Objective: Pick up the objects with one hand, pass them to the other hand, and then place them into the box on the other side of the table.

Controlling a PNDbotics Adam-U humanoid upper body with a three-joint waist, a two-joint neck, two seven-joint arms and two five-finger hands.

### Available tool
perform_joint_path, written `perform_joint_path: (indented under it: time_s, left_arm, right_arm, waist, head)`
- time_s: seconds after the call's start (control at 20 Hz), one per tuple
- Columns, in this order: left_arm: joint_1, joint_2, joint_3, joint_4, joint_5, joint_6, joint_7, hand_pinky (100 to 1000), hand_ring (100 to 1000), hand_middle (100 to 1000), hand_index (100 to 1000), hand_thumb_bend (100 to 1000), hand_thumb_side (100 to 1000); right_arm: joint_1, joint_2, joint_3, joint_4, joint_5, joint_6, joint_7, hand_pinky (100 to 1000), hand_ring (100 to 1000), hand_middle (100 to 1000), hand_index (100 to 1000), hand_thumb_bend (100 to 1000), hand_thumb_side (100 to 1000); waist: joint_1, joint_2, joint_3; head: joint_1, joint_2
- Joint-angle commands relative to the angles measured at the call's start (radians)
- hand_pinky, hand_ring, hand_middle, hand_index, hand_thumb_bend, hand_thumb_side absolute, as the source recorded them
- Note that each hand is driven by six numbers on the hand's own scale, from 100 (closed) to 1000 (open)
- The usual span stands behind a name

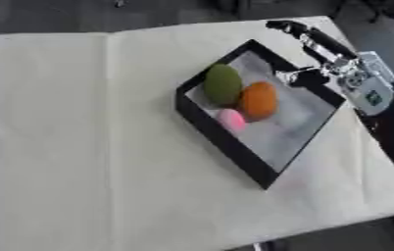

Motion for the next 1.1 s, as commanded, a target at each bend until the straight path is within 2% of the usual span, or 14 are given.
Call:
perform_joint_path:
  time_s: [0.05, 0.15, 0.3, 0.4, 0.6, 0.7, 0.9, 1.1]
  left_arm:
    - [-0.004, 0.03, 0.041, -0.025, 0.005, 0.015, 0.032, 843, 722, 768, 900, 104, 761]
    - [0.001, 0.03, 0.063, -0.023, 0.016, 0.032, 0.05, 842, 720, 767, 901, 104, 762]
    - [0.004, 0.022, 0.093, -0.019, 0.042, 0.058, 0.064, 836, 716, 770, 907, 116, 770]
    - [0.002, 0.013, 0.107, -0.015, 0.065, 0.072, 0.06, 833, 719, 778, 916, 124, 777]
    - [-0.007, -0.006, 0.14, -0.005, 0.121, 0.098, 0.036, 836, 721, 777, 919, 143, 787]
    - [-0.01, -0.014, 0.157, -0.006, 0.136, 0.105, 0.027, 837, 724, 778, 919, 151, 789]
    - [-0.015, -0.03, 0.183, -0.009, 0.147, 0.121, 0.001, 836, 723, 778, 931, 153, 797]
    - [-0.021, -0.051, 0.206, -0.013, 0.15, 0.142, -0.037, 832, 741, 799, 950, 158, 811]
  right_arm:
    - [0.01, 0.016, -0.056, -0.174, -0.242, 0.079, 0.009, 1000, 1000, 979, 1000, 100, 351]
    - [0.031, 0.051, -0.081, -0.272, -0.36, 0.118, 0.036, 1000, 1000, 979, 1000, 100, 392]
    - [0.056, 0.103, -0.111, -0.373, -0.457, 0.16, 0.041, 1000, 1000, 970, 1000, 100, 314]
    - [0.061, 0.136, -0.124, -0.416, -0.476, 0.184, 0.025, 1000, 1000, 960, 1000, 100, 237]
    - [0.065, 0.198, -0.144, -0.476, -0.464, 0.209, -0.028, 1000, 1000, 957, 1000, 100, 215]
    - [0.073, 0.218, -0.149, -0.501, -0.439, 0.209, -0.055, 1000, 1000, 961, 1000, 100, 252]
    - [0.091, 0.267, -0.152, -0.52, -0.381, 0.224, -0.091, 1000, 1000, 991, 1000, 100, 512]
    - [0.1, 0.317, -0.157, -0.519, -0.361, 0.239, -0.082, 1000, 1000, 1000, 1000, 100, 576]
  waist:
    - [0.004, -0.025, -0.002]
    - [0.005, -0.025, -0.003]
    - [0.006, -0.027, -0.006]
    - [0.007, -0.03, -0.007]
    - [0.009, -0.037, -0.012]
    - [0.009, -0.04, -0.013]
    - [0.008, -0.042, -0.012]
    - [0.004, -0.042, -0.011]
  head:
    - [0.06, -0.01]
    - [0.102, -0.017]
    - [0.136, -0.024]
    - [0.143, -0.026]
    - [0.157, -0.025]
    - [0.165, -0.028]
    - [0.176, -0.038]
    - [0.181, -0.039]
